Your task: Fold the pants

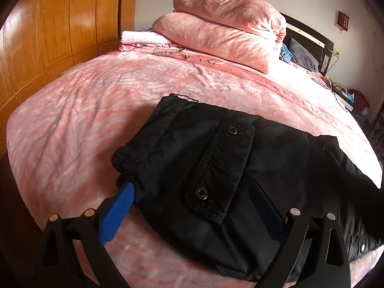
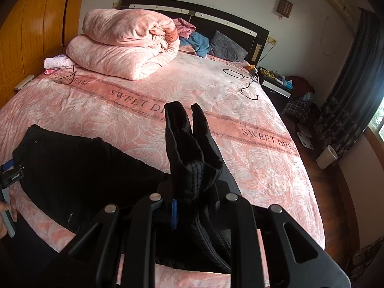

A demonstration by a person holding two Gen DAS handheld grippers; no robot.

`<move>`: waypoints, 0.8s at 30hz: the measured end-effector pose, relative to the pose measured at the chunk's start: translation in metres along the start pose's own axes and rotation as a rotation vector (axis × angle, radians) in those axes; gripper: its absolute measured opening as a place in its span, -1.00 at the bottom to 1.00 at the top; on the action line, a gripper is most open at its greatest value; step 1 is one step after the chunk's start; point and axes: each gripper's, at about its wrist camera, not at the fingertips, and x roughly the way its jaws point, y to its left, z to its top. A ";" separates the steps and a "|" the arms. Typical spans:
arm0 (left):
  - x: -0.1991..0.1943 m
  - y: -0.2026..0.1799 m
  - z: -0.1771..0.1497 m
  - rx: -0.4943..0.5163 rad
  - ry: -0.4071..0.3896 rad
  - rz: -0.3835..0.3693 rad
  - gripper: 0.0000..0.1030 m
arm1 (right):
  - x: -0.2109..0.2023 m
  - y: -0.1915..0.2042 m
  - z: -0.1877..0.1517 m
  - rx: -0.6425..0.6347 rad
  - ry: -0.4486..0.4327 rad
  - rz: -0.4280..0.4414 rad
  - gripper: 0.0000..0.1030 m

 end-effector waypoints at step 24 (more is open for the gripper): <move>0.001 0.005 0.000 -0.017 0.008 -0.033 0.92 | 0.058 0.122 -0.035 -0.273 0.085 -0.104 -0.65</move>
